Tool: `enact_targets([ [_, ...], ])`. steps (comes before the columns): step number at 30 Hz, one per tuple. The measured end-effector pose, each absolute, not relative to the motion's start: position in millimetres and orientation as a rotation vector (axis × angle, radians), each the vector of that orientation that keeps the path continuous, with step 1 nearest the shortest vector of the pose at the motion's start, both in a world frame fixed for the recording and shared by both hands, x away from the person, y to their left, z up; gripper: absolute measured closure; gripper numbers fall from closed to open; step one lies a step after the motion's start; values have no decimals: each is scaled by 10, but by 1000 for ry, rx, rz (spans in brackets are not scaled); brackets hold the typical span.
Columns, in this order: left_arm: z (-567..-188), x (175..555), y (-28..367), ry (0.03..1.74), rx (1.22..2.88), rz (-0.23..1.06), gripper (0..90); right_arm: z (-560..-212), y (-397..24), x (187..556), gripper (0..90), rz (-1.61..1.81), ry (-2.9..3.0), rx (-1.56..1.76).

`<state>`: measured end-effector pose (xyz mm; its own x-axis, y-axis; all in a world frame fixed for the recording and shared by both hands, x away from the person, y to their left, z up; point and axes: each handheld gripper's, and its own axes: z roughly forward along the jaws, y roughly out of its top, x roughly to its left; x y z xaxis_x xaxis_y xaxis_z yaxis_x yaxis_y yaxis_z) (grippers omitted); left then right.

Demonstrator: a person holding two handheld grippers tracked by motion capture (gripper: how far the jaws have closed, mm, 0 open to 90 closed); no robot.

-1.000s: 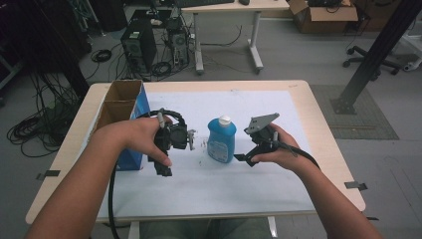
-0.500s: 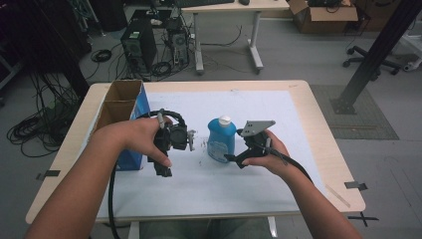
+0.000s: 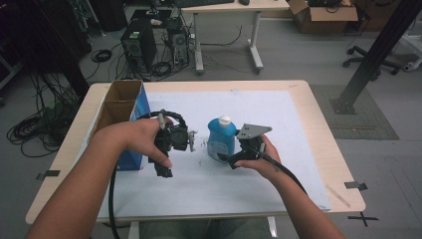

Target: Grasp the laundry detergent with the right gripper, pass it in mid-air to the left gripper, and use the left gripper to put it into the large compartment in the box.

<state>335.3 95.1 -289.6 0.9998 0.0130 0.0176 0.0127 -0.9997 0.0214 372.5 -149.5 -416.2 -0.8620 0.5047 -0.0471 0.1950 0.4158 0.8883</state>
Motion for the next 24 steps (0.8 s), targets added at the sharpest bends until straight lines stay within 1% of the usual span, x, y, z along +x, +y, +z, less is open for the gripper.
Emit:
enact_targets([
  [24,-2904,3342,934,7,3120,28,57,-4339,-1406,3749,1,1537,2222,695],
])
